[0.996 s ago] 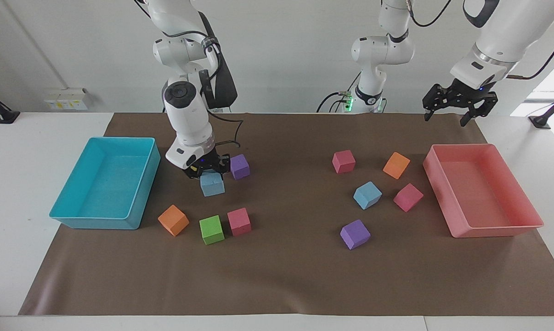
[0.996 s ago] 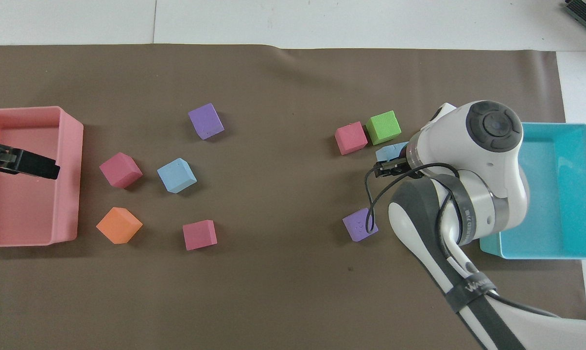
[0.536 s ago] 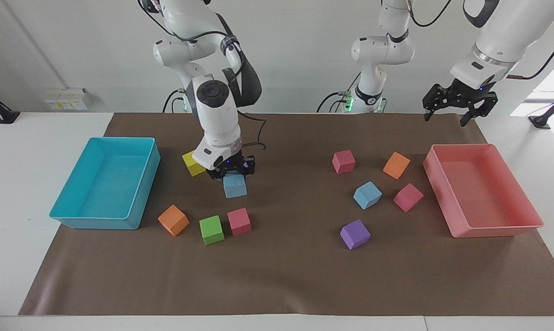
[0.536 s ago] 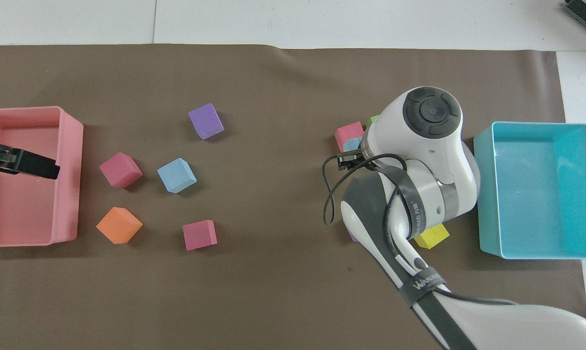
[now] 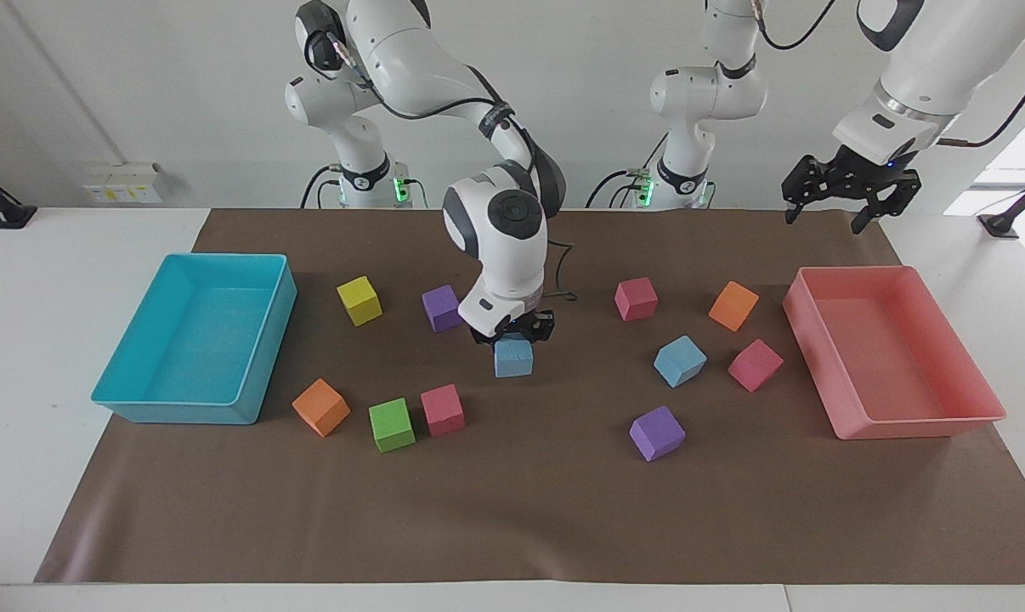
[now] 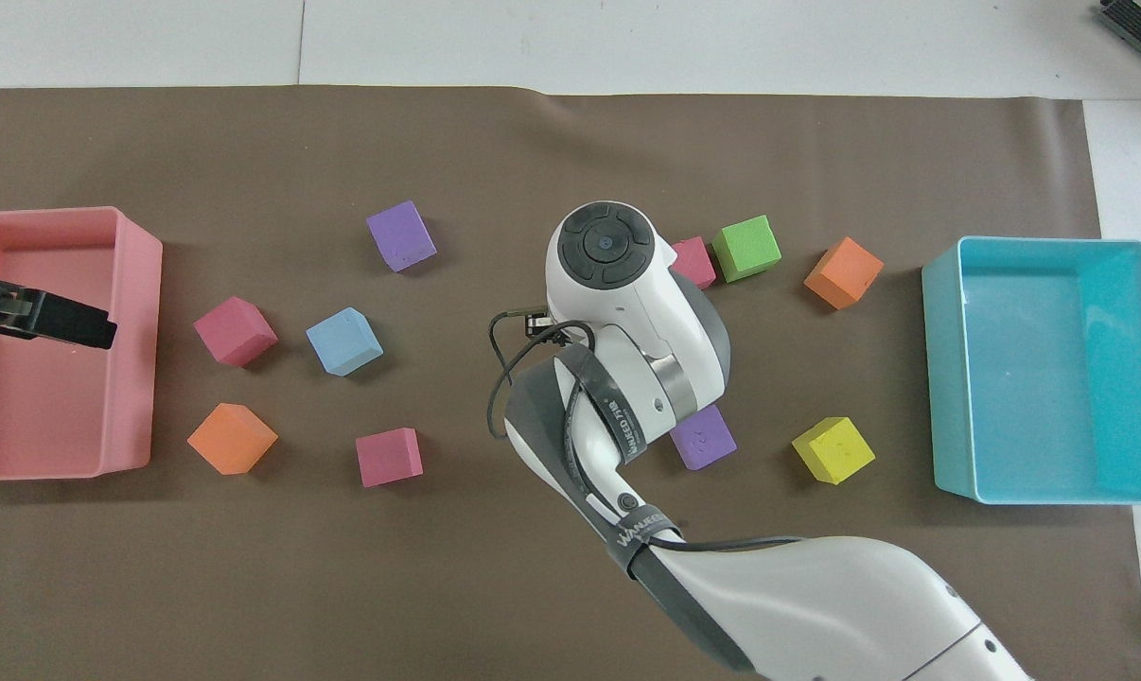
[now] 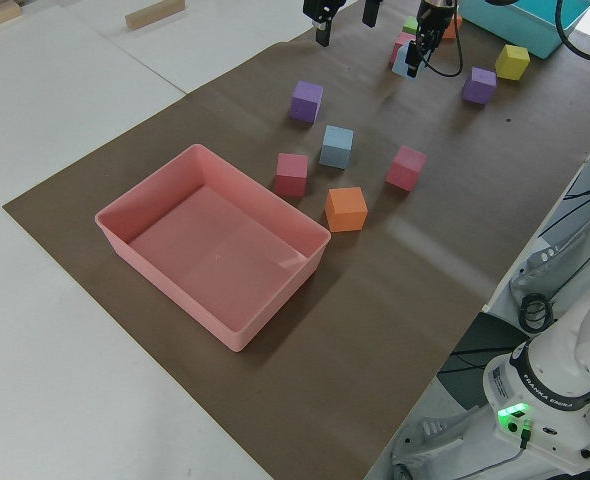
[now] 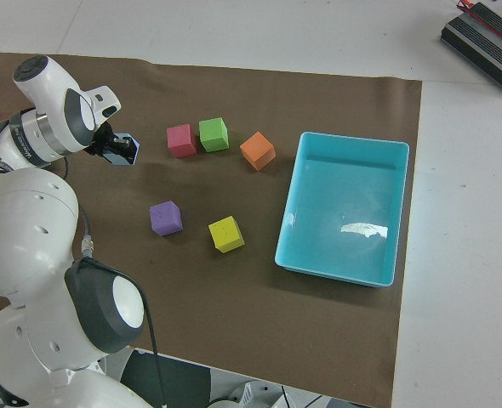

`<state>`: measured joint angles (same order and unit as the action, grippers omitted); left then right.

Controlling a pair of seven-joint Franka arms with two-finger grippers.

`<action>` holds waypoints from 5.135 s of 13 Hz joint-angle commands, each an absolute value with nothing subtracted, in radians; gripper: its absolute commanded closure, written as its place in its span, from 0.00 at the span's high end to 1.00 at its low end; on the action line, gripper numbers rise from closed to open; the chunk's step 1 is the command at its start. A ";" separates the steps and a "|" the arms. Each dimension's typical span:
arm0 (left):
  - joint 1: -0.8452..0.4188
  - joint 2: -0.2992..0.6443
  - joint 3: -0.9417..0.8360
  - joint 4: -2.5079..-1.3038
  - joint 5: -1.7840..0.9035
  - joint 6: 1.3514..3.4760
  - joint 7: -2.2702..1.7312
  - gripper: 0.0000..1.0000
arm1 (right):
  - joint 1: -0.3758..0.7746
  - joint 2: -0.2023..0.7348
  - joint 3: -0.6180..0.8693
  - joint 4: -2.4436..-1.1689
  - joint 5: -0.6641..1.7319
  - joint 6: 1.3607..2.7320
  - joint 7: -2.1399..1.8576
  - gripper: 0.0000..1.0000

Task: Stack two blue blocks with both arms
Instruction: 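Carry the light blue cube to the table center and release it, then reach the left gripper to the other blue cube while the right gripper withdraws, then close the left gripper on the light blue cube and lift it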

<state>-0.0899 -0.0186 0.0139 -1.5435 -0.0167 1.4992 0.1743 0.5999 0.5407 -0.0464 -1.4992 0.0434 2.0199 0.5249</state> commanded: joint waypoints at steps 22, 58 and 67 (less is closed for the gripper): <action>-0.110 -0.040 0.025 -1.585 -0.008 1.584 0.166 1.00 | 0.615 0.534 0.005 -1.654 0.035 2.191 0.603 0.89; -0.302 0.181 0.026 -2.014 -0.003 2.253 0.676 1.00 | 0.244 0.364 0.002 -1.916 1.077 2.111 -0.449 0.00; -0.319 0.256 0.028 -2.069 0.003 2.370 0.592 1.00 | 0.268 0.406 0.002 -1.937 1.120 2.143 -0.453 0.00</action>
<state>-0.2874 0.2435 0.0078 -2.0383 -0.0167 2.3108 0.6277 0.2593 0.4116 -0.0035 -1.9156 1.0814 2.1114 -0.4177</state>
